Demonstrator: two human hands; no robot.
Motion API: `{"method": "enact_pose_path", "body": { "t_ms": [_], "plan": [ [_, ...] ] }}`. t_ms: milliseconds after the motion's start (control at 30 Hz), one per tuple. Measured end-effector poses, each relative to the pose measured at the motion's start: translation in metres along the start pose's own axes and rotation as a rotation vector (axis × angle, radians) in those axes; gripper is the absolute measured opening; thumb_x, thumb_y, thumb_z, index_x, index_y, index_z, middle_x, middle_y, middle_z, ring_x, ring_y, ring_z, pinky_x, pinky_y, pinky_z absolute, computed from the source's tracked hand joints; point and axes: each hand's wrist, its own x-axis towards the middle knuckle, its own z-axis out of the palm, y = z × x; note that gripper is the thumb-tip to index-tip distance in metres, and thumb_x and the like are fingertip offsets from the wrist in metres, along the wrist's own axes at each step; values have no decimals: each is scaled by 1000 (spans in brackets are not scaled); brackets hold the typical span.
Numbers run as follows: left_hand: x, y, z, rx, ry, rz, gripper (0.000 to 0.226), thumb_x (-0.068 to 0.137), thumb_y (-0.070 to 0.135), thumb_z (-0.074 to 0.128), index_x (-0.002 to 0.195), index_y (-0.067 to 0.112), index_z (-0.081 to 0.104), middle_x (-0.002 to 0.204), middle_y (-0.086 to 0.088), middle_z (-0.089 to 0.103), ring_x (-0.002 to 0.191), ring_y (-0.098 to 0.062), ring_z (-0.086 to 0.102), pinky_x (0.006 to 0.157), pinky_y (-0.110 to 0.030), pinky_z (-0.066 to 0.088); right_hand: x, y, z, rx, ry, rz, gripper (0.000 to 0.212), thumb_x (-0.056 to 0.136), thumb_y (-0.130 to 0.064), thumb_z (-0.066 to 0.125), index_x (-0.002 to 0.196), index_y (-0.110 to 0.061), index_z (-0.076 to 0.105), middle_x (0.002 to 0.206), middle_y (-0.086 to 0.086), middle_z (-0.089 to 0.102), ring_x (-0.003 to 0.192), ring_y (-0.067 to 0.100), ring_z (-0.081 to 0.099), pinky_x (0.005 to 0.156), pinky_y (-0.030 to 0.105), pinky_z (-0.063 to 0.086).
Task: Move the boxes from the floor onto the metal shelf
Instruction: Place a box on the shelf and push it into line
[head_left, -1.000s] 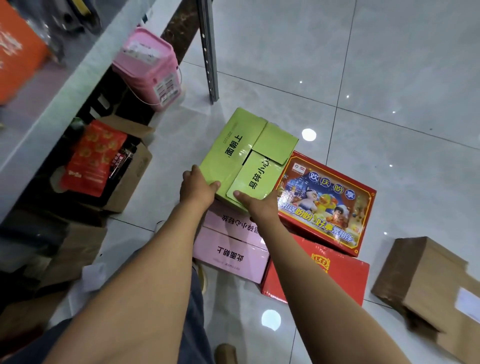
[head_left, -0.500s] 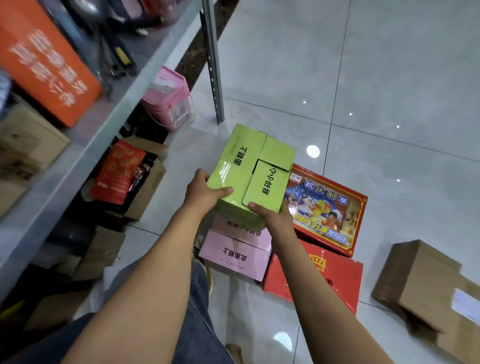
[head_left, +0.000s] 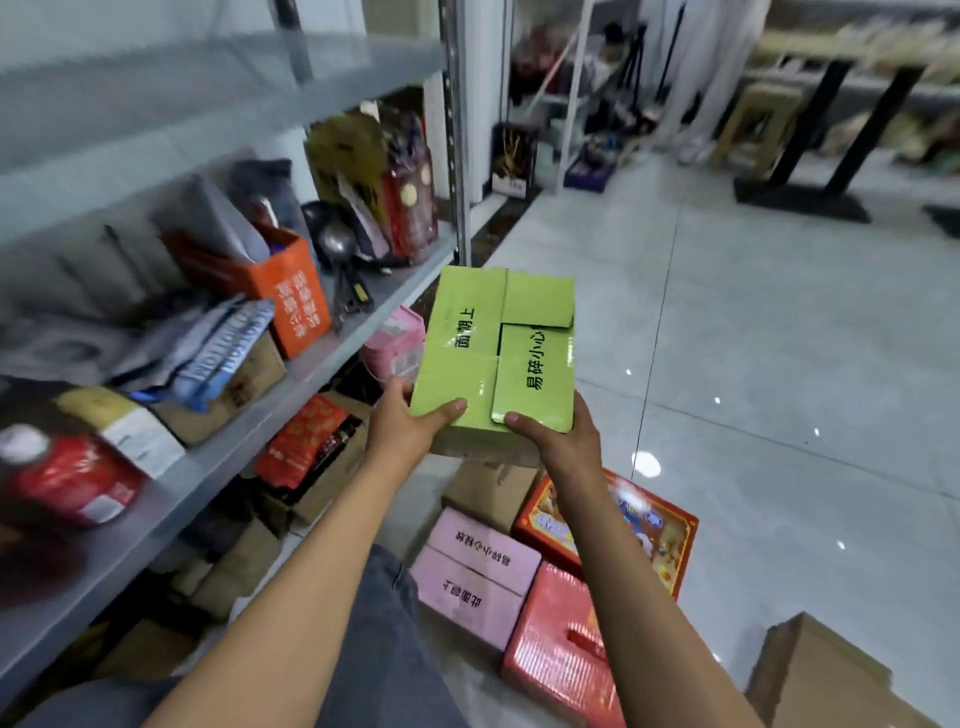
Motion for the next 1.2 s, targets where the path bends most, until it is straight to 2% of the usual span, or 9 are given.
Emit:
{"method": "enact_pose_path", "body": {
  "t_ms": [133,300,433,600,767,867,967,1100,1200],
  "plan": [
    [-30,58,-24,-68,69,131,54,64,44,85,101,22,52,100,4,67,92,-14,65,79,-38,55,-30,-62,-3,55,-20,-139,63,65,-18,89,122,-24,63,108,-8,72,93,9,69,79,28,59],
    [-79,130,-65,-37,212,278,45,72,43,79,93,16,50,84,8,62,76,-8,60,58,-20,44,-73,-128,3,123,-70,-258,54,67,-32,88,116,-29,65,105,-10,73,95,12,69,81,35,58],
    [-118,179,-101,-46,296,380,44,72,49,77,89,19,50,78,6,62,68,-9,57,59,-28,44,-112,-173,8,236,-124,-306,45,72,-31,85,113,-28,67,101,-10,74,92,10,70,76,29,56],
    [-162,226,-145,-267,356,474,25,86,41,47,71,20,46,66,7,53,67,-15,47,67,-35,36,-158,-223,17,374,-197,-354,39,74,-27,83,110,-23,69,99,-7,75,83,7,70,63,17,53],
    [-204,259,-195,-311,395,545,25,95,17,38,71,20,45,69,3,52,70,-14,48,66,-32,34,-194,-263,36,425,-296,-412,55,66,-42,87,114,-23,68,106,-3,74,99,18,70,81,35,59],
    [-231,271,-226,-271,454,598,21,99,15,39,81,14,50,76,4,56,64,0,52,62,-21,39,-215,-285,53,440,-392,-436,53,68,-41,84,114,-23,67,105,-5,74,95,14,70,76,30,58],
    [-258,276,-264,-220,497,633,15,100,20,40,96,11,51,85,3,56,64,6,53,55,-12,40,-234,-304,79,467,-519,-425,54,61,-43,89,107,-21,70,103,0,75,96,21,72,82,40,58],
    [-294,264,-321,-169,624,631,10,94,37,41,95,28,46,100,1,51,92,-15,51,81,-34,43,-266,-317,128,488,-696,-387,52,65,-38,83,109,-14,70,99,4,76,87,19,73,71,32,58],
    [-325,244,-362,1,715,633,24,84,60,36,99,42,42,118,0,44,109,-14,49,101,-41,41,-288,-322,173,469,-883,-336,62,58,-45,83,109,-12,69,99,5,76,89,21,73,72,33,58]
  ]
}}
